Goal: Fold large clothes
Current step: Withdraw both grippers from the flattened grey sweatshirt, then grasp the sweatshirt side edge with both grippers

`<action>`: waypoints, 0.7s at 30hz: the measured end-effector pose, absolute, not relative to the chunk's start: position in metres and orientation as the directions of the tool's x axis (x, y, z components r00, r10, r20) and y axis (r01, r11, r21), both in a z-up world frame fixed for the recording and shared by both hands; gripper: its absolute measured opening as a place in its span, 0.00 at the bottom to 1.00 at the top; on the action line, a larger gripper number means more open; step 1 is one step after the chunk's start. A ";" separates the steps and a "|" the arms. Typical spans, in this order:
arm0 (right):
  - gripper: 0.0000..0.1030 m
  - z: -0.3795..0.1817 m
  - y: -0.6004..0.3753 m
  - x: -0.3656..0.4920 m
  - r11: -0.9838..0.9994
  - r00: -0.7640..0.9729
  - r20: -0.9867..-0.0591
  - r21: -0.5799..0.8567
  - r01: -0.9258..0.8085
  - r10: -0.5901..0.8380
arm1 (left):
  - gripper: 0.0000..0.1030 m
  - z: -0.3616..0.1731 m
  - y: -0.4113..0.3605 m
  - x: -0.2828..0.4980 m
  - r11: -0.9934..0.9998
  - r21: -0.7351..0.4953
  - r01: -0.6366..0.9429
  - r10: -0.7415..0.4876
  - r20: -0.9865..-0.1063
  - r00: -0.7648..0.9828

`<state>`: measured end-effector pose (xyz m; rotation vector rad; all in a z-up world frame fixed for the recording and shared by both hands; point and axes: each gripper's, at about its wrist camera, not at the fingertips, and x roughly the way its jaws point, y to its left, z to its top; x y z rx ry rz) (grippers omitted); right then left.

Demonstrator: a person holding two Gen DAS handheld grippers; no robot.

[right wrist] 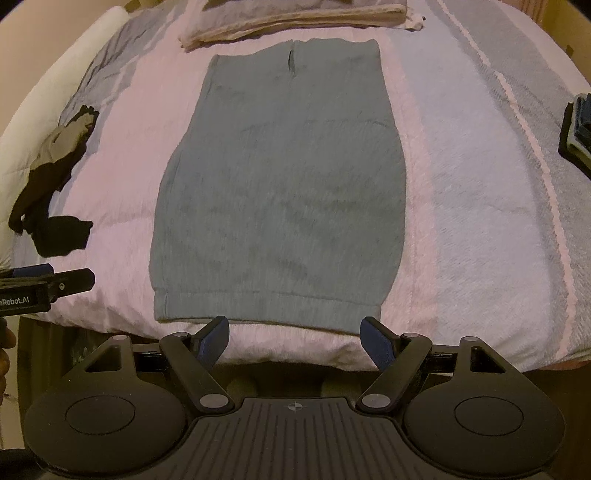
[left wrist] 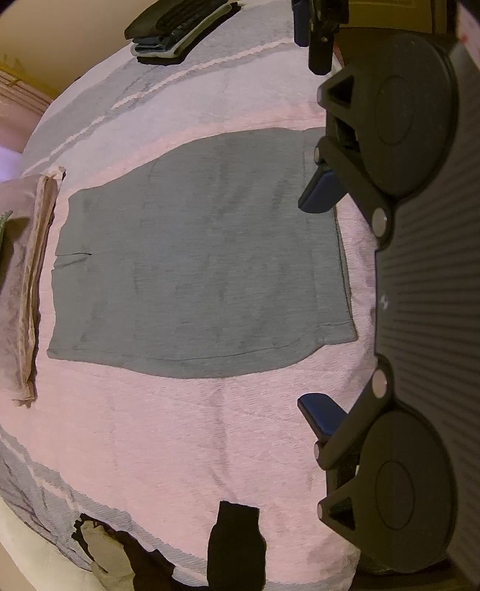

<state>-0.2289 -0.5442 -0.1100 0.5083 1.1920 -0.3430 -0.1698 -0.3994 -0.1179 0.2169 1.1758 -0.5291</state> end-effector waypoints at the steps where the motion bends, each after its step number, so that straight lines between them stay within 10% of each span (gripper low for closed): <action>1: 0.73 -0.111 -0.543 -0.229 0.839 0.338 -0.941 0.194 0.509 0.012 | 0.99 -0.119 -0.400 -0.171 0.859 -0.107 0.501 -0.278 -0.919 0.280; 11: 0.73 -0.139 -0.521 -0.247 0.991 0.452 -0.891 0.018 0.136 -0.046 | 0.98 -0.143 -0.380 -0.187 0.705 -0.043 0.708 -0.398 -0.850 0.345; 21: 0.64 -0.235 -0.489 -0.269 0.953 0.458 -0.888 -0.170 -0.252 -0.037 | 0.66 -0.266 -0.367 -0.235 0.132 0.335 0.933 -0.392 -0.846 0.360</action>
